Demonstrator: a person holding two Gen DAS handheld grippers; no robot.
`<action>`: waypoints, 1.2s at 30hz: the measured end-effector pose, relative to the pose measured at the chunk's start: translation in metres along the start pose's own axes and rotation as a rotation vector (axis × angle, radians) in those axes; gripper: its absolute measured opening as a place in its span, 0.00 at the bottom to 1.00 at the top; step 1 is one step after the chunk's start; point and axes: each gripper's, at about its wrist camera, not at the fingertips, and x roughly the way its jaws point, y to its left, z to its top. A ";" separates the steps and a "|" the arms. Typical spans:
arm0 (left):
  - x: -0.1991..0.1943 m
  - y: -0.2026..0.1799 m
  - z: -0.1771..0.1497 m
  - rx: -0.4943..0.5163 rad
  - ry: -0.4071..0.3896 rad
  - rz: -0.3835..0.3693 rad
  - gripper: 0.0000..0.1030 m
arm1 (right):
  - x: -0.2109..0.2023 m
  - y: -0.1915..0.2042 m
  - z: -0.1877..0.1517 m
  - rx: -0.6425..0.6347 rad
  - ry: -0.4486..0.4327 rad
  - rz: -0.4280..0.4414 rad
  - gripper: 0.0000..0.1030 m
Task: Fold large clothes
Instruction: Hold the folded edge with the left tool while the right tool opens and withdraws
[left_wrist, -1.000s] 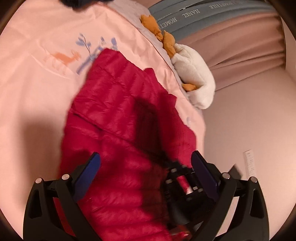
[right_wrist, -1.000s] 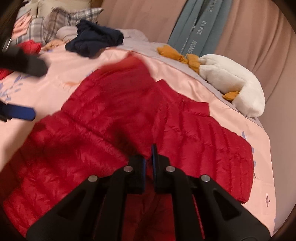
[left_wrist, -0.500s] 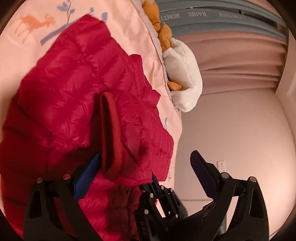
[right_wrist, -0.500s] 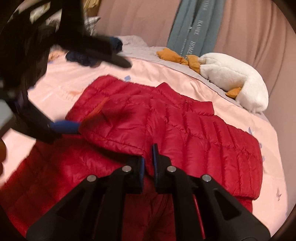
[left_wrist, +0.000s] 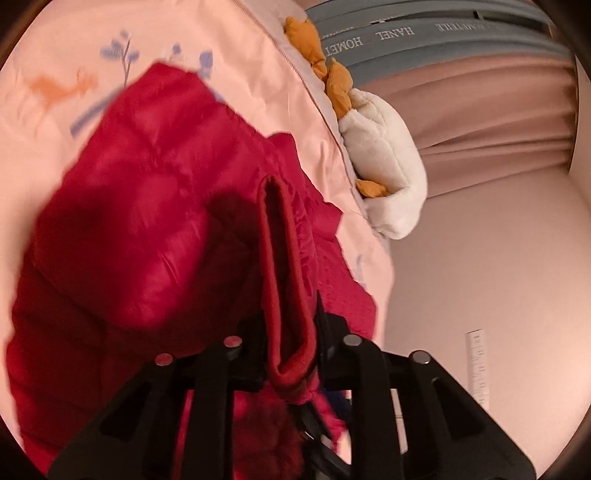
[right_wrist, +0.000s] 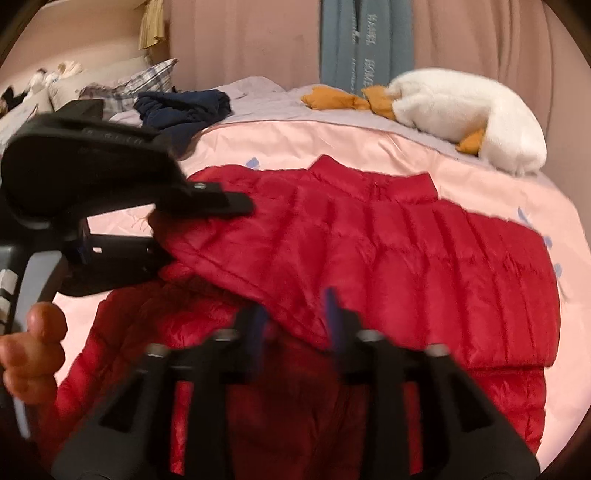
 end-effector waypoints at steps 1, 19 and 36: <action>-0.001 -0.001 0.002 0.020 -0.006 0.019 0.19 | -0.005 -0.005 0.000 0.022 -0.005 0.016 0.54; -0.015 0.021 0.018 0.133 -0.050 0.245 0.17 | -0.052 -0.238 -0.038 0.720 -0.012 -0.083 0.68; 0.002 0.035 0.022 0.171 -0.015 0.393 0.20 | -0.004 -0.221 -0.035 0.550 0.129 -0.203 0.13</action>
